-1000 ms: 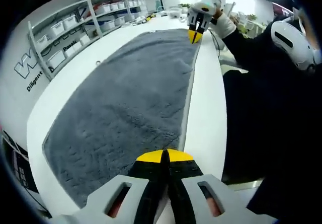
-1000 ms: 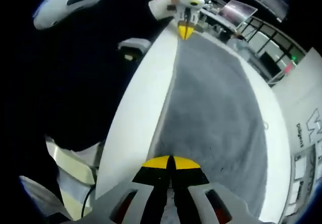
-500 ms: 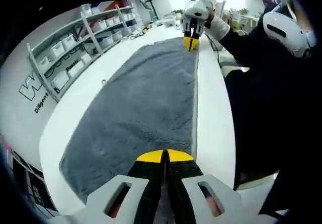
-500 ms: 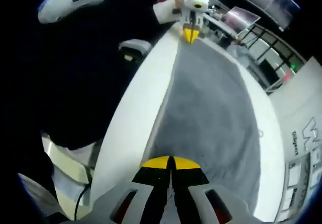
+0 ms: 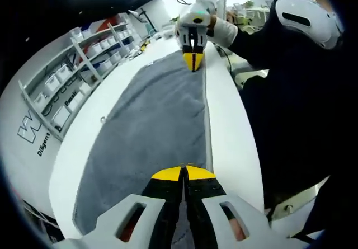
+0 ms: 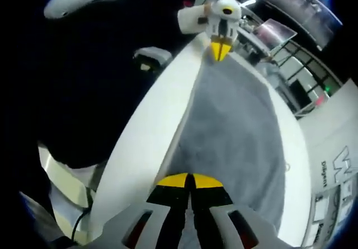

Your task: Open the folded towel by lifting each exposed corner and separating the folded layers until the towel lies flat within the target outline without major curled edges

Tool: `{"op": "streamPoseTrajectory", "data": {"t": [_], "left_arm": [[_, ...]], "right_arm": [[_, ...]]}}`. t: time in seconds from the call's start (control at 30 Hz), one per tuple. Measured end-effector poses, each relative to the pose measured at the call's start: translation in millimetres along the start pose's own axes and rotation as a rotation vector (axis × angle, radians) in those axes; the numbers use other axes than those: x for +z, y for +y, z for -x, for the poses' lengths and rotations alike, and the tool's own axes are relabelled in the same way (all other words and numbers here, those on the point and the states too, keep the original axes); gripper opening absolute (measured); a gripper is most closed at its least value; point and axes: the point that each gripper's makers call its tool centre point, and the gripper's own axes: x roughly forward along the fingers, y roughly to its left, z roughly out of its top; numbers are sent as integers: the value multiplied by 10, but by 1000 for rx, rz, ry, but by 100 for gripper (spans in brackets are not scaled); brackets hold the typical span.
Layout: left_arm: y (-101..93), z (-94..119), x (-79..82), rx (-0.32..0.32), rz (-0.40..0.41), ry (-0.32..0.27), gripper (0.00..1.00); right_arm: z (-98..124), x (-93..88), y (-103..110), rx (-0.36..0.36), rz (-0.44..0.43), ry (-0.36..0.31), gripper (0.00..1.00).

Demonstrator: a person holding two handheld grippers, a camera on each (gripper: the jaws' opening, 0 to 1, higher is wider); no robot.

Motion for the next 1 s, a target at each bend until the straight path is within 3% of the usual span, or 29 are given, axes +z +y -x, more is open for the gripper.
{"op": "streamPoseTrajectory", "data": {"t": [0.27,0.43,1.0], "left_arm": [[-56,-199,30,-40,-35,18,1],[-101,-258,-66,-62,-27,70,1],[-181,-230,-40,-103,65,38,0]], "right_arm": [[-43,-25,16,11,7,29,0],[-57,-19,40,18,-2,37,0],[-52,33,100,46,-29,4,0]]}}
